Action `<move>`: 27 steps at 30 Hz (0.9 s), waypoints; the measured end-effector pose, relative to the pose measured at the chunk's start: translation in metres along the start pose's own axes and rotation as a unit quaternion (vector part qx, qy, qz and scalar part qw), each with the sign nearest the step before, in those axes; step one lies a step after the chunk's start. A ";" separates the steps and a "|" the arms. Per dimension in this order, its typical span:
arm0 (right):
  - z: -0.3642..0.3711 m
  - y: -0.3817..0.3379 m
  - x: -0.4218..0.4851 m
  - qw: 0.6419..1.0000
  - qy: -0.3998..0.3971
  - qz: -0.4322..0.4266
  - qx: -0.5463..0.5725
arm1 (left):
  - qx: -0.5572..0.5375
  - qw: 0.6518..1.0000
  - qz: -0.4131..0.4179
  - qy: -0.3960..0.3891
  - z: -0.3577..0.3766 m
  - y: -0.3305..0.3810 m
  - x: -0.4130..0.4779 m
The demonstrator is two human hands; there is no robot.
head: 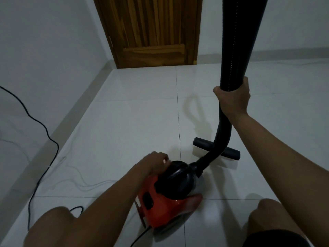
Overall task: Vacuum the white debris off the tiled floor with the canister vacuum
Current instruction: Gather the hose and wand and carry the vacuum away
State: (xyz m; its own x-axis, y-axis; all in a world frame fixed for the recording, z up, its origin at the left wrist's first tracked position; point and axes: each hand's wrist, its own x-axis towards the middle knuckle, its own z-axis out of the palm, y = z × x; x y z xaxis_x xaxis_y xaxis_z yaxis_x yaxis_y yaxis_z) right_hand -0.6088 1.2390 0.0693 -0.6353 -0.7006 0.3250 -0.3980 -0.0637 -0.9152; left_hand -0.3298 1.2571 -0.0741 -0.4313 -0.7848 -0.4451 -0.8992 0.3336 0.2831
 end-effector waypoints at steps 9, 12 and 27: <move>-0.007 0.010 0.003 0.999 0.007 0.039 -0.014 | -0.218 0.965 -0.036 -0.143 0.037 0.048 0.015; -0.010 0.008 0.006 0.999 0.007 0.051 -0.018 | -0.216 0.965 -0.033 -0.146 0.032 0.048 0.022; -0.103 -0.307 0.103 0.995 0.001 0.101 -0.005 | -0.261 0.959 -0.082 -0.074 -0.182 0.162 -0.136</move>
State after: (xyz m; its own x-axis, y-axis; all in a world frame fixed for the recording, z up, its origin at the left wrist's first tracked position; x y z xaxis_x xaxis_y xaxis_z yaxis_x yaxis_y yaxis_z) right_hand -0.6207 1.2598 0.4083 -0.7043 -0.6969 0.1355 -0.2682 0.0844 -0.9597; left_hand -0.4035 1.3231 0.1872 -0.3269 -0.7088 -0.6251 -0.8130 -0.1263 0.5684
